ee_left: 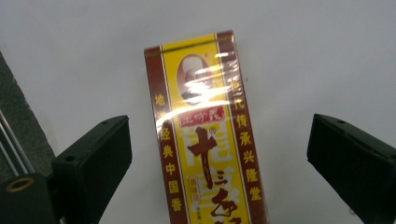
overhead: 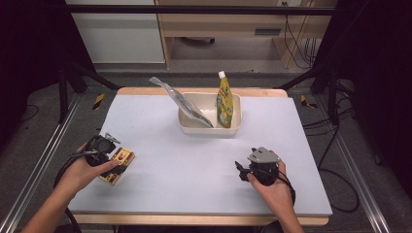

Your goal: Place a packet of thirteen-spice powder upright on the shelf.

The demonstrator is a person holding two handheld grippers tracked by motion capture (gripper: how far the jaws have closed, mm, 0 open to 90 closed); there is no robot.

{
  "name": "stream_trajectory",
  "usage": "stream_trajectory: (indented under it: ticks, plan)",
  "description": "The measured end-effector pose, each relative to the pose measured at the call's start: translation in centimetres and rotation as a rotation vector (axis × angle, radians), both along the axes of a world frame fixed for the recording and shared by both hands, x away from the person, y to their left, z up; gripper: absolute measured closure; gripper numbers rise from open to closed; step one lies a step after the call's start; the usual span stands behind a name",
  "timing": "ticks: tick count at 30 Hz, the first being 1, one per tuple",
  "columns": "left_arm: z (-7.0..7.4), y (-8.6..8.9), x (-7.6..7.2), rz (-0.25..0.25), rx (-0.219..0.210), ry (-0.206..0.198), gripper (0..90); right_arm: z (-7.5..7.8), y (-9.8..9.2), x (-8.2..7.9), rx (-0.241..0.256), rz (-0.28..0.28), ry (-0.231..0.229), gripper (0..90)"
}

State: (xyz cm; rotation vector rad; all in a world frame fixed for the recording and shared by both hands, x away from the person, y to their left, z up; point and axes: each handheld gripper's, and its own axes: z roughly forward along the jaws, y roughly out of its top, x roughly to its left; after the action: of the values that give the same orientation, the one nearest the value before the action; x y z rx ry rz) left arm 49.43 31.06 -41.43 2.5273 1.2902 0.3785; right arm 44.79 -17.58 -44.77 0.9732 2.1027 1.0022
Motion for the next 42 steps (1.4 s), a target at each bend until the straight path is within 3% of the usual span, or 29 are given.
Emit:
stream_trajectory:
  ticks: [3, 6, 10, 20, 34, 42]
  plan:
    - [-0.4, 0.6, 0.1, 0.022, 0.015, 0.028, 6.6, -0.1, -0.1, 0.1, 0.000, -0.003, 0.012, 25.4]
    - [-0.5, 1.2, 0.3, 0.048, -0.009, 0.050, 8.2, -0.2, -0.1, 0.1, -0.003, -0.006, 0.017, 25.0]
    - [-1.2, 1.6, 0.6, 0.056, 0.008, 0.097, 12.0, -0.2, 0.0, 0.1, -0.006, -0.006, 0.024, 24.6]
    - [-2.1, 1.0, 0.9, 0.026, 0.034, 0.171, 22.5, -0.4, 0.3, 0.1, -0.019, 0.003, 0.038, 23.9]
    - [-2.6, 0.8, 1.1, -0.002, 0.052, 0.170, 28.9, -0.4, 0.5, 0.0, -0.019, 0.012, 0.042, 23.6]
    - [-2.0, 0.3, 0.8, -0.051, 0.059, 0.109, 31.0, -0.4, 0.5, 0.0, -0.011, 0.010, 0.042, 23.4]
